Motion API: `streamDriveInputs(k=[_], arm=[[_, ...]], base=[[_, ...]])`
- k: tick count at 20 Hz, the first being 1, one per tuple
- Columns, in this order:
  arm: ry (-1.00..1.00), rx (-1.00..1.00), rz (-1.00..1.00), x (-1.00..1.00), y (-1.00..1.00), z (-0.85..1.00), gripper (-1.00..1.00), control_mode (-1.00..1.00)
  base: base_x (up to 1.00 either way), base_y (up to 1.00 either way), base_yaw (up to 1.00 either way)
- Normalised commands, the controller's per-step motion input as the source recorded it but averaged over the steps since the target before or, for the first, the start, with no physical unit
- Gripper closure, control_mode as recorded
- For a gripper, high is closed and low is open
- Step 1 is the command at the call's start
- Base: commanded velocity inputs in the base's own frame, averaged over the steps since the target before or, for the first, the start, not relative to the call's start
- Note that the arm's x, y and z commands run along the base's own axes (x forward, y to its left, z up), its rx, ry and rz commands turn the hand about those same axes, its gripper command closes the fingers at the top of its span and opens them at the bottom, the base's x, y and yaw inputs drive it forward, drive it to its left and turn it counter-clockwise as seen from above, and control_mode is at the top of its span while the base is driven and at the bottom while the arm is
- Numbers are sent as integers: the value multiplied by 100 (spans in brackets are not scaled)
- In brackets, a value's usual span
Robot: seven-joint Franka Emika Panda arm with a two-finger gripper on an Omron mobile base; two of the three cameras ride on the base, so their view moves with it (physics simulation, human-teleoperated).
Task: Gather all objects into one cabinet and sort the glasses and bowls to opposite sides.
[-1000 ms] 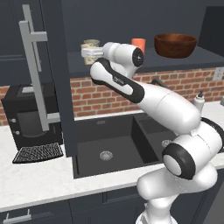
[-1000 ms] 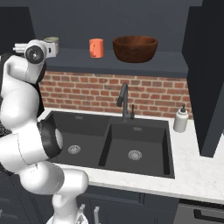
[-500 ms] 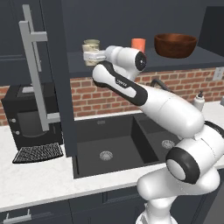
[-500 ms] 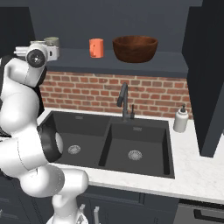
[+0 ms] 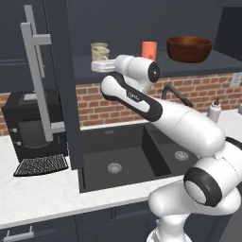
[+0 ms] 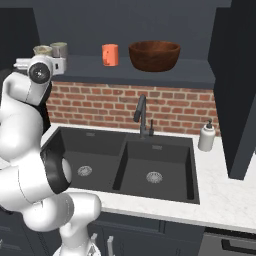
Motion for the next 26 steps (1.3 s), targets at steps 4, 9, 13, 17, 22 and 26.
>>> streamDriveInputs(k=[4, 9, 13, 17, 22, 26], arm=[[0, 0, 0, -2, 0, -1, 100, -100], [0, 0, 0, 14, 0, 0, 100, -100], [0, 0, 0, 32, 0, 0, 100, -100], [1, 0, 0, 29, 0, 0, 100, -100], [0, 0, 0, 16, 0, -2, 100, -100], [0, 0, 0, 9, 0, -6, 100, -100]], base=[[0, 0, 0], [0, 0, 0], [0, 0, 0], [0, 0, 0], [0, 0, 0], [0, 0, 0]])
